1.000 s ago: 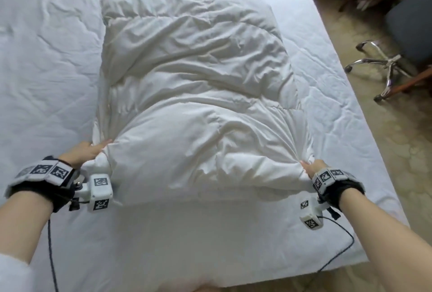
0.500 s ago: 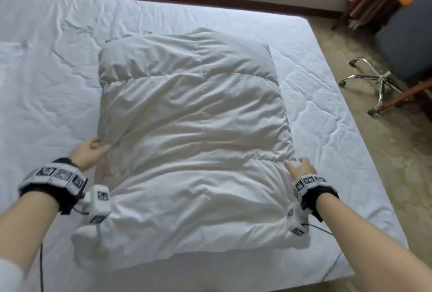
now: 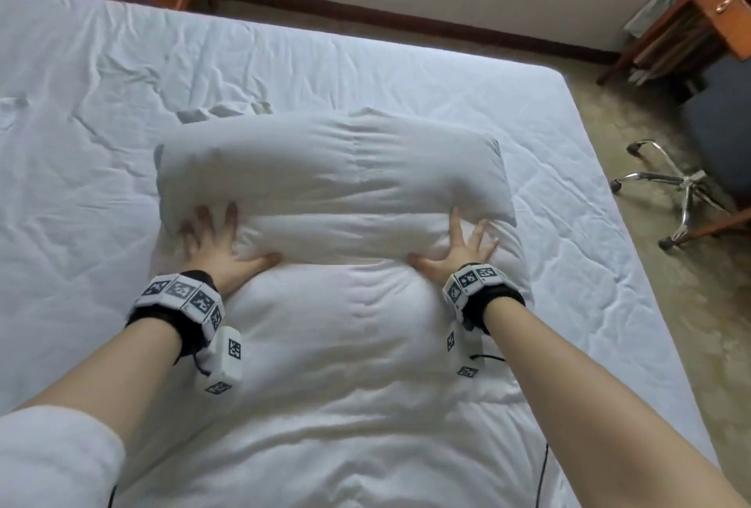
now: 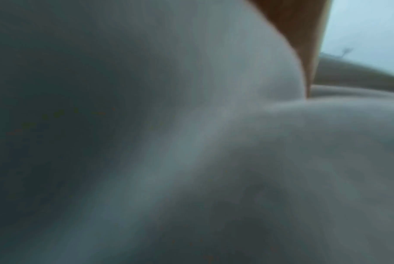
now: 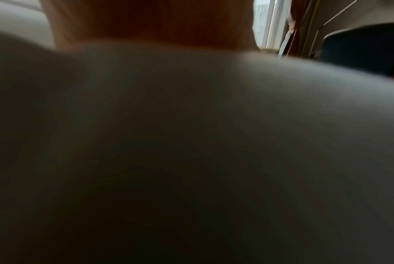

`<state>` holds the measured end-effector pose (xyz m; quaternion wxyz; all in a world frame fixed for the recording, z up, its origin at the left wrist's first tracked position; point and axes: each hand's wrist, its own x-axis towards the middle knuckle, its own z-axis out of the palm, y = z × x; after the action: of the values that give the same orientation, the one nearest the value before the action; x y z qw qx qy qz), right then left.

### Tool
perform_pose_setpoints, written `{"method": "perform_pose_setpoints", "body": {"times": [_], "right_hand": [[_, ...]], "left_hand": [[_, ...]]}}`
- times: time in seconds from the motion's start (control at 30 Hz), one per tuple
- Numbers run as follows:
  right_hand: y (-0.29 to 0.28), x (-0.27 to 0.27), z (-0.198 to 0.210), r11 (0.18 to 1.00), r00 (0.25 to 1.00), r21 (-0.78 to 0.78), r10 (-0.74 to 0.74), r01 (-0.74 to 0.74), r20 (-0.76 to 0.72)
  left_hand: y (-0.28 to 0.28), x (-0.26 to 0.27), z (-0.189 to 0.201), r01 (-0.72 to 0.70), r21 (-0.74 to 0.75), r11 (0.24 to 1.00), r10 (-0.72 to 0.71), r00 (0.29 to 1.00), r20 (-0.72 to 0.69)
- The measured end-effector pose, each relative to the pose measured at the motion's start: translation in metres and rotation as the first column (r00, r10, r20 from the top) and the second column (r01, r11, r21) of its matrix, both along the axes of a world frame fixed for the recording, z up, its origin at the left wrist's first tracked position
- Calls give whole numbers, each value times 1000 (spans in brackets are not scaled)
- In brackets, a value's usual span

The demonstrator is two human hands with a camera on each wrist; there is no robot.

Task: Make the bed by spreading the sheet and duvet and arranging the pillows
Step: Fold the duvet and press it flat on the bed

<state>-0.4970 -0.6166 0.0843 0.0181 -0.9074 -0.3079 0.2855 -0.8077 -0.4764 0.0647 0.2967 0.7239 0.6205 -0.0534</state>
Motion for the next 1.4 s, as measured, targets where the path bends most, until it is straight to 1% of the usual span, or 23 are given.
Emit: {"method": "perform_pose_setpoints", "body": {"times": [0.13,0.2,0.3,0.37,0.47,0.53,0.57,0.63,0.7,0.8,0.83,0.87,0.9,0.97,1.03,1.07,1.1,1.13,1.2,1.23,1.27,1.33,1.4], "right_hand": [[31,5,-66,994,999,-106,39,-36,30],[43,12,-89,981,996,-182,73,-64,43],[55,26,-122,957,996,-276,89,-92,-27],[60,35,-149,945,992,-304,116,-123,-38],[61,40,-172,915,979,-348,199,-204,-50],[61,40,-177,894,964,-363,259,-262,-56],[61,41,-178,897,962,-353,267,-267,-50],[57,41,-176,910,966,-330,255,-251,-34],[56,41,-168,929,973,-289,222,-230,-61],[58,44,-155,954,978,-215,200,-208,-61],[60,49,-147,963,981,-188,183,-192,-62],[63,54,-133,985,991,-121,121,-126,-49],[66,60,-119,1000,1000,-3,17,-17,-19],[73,76,-86,951,984,278,-165,139,72],[83,87,-53,832,944,547,-246,88,222],[90,91,-41,787,921,616,-259,27,291],[100,94,-30,797,914,603,-223,-30,340],[111,96,-21,853,922,516,-136,-77,362],[133,107,-15,951,940,244,103,-189,326],[141,112,-11,960,940,127,211,-251,267],[147,115,-11,950,932,30,300,-312,206],[150,107,-14,889,883,-107,455,-445,111],[147,94,-20,838,840,-153,539,-525,70]], "left_hand": [[21,11,-58,-13,-124,992,13,1000,-3],[30,19,-83,-10,-140,990,7,1000,-19],[41,32,-111,51,-127,991,-56,998,-33],[49,40,-127,89,-171,981,-86,996,22],[59,29,-168,205,-217,954,-197,979,56],[69,5,-217,184,-300,936,-179,983,44],[70,-1,-231,162,-304,939,-158,987,39],[65,9,-213,152,-291,944,-144,988,51],[58,31,-169,146,-278,949,-136,989,56],[49,44,-114,32,-307,951,-22,999,34],[48,46,-99,-7,-277,961,12,1000,17],[50,45,-84,-48,-233,971,56,998,29],[54,43,-71,-113,-181,977,125,990,61],[64,40,-52,-330,-60,942,335,924,187],[73,41,-36,-443,80,893,406,870,280],[76,41,-30,-480,148,865,422,854,304],[79,41,-28,-503,218,836,419,843,337],[80,41,-27,-495,299,816,380,849,367],[82,43,-27,-395,445,804,260,906,333],[84,45,-28,-325,475,818,211,937,277],[86,47,-29,-259,466,846,173,960,219],[93,54,-29,-178,381,907,138,982,131],[100,58,-30,-147,309,940,126,988,90]]}}
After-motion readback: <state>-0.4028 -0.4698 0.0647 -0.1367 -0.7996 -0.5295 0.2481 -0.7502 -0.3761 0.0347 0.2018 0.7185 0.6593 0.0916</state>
